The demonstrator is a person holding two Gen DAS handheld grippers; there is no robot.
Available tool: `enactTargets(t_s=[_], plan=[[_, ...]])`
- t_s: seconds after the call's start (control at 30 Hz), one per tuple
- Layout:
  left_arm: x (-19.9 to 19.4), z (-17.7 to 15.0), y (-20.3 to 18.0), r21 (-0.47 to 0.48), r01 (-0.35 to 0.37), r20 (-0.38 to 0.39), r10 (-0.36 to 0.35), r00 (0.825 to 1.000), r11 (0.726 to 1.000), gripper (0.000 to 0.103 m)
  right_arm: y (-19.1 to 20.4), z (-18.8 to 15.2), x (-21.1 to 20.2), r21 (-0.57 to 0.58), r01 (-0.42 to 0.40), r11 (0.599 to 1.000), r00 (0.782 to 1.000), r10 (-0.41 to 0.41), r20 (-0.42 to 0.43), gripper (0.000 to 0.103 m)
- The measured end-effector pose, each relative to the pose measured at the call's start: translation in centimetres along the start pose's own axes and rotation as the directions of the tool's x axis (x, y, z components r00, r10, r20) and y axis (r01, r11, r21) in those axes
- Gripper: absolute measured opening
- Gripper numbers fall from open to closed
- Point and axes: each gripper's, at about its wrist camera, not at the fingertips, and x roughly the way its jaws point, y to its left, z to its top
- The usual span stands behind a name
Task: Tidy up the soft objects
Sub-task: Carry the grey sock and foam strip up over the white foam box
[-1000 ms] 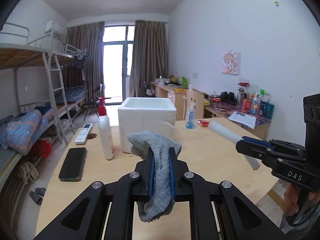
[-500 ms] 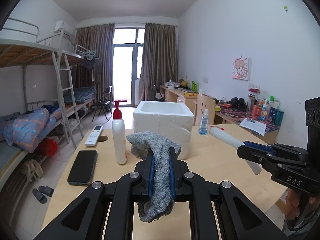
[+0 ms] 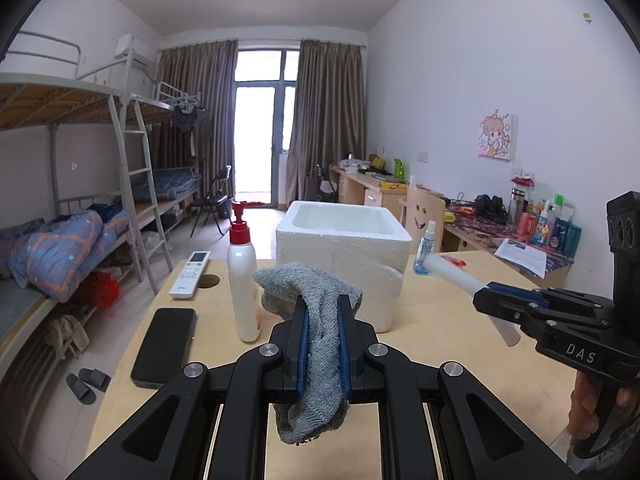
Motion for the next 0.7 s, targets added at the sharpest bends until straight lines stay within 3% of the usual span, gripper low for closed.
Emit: enactTargets(t_s=[0.7], plan=[[4.2, 4.6, -0.1, 0.024, 0.005, -0.004, -0.005, 1.0, 1.0, 0.013, -2.7, 4.3, 1.8, 0.024, 0.024, 0.999, 1.0, -0.024, -0.004, 0.023]])
